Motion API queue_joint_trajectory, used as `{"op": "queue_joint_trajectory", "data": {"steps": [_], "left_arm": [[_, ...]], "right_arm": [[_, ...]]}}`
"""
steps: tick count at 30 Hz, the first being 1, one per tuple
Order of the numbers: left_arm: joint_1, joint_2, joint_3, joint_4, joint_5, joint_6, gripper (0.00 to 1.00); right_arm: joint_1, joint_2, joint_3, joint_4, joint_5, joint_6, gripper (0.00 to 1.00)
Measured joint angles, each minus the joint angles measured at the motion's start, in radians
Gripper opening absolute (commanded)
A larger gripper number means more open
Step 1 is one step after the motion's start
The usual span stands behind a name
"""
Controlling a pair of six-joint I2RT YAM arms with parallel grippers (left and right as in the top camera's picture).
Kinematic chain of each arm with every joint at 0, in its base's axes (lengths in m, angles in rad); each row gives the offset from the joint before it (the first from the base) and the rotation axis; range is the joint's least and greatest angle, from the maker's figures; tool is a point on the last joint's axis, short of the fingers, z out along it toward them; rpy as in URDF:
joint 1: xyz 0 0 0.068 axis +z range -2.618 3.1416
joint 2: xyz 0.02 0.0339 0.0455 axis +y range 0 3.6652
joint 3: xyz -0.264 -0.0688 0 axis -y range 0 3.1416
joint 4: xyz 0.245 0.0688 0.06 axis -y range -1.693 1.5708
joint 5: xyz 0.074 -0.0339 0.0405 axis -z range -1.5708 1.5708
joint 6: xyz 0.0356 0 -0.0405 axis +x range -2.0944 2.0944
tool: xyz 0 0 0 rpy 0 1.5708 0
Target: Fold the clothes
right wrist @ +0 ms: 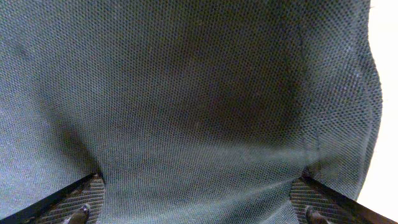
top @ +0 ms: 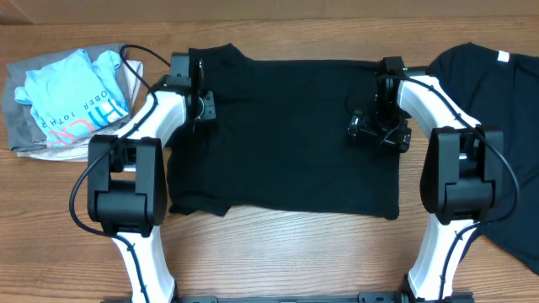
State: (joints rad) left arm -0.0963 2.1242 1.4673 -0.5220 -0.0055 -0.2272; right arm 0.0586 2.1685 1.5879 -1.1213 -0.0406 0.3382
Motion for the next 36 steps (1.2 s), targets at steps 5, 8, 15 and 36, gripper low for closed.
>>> {"op": "queue_joint_trajectory", "data": {"steps": [5, 8, 15, 36], "left_arm": [[0.0, -0.013, 0.157, -0.233, -0.007, 0.003, 0.14], [0.0, -0.089, 0.249, -0.329, -0.01, -0.002, 0.14], [-0.009, -0.478, 0.329, -0.592, -0.014, -0.089, 0.11], [-0.134, -0.634, 0.094, -0.929, -0.014, -0.187, 0.08]], "right_arm": [[-0.001, -0.002, 0.06, -0.042, 0.0, -0.009, 1.0], [-0.004, -0.048, 0.095, -0.099, 0.0, -0.001, 1.0], [-0.011, -0.34, 0.113, -0.28, 0.007, 0.066, 0.84], [-0.045, -0.688, -0.455, -0.23, -0.001, 0.293, 0.35]]}}
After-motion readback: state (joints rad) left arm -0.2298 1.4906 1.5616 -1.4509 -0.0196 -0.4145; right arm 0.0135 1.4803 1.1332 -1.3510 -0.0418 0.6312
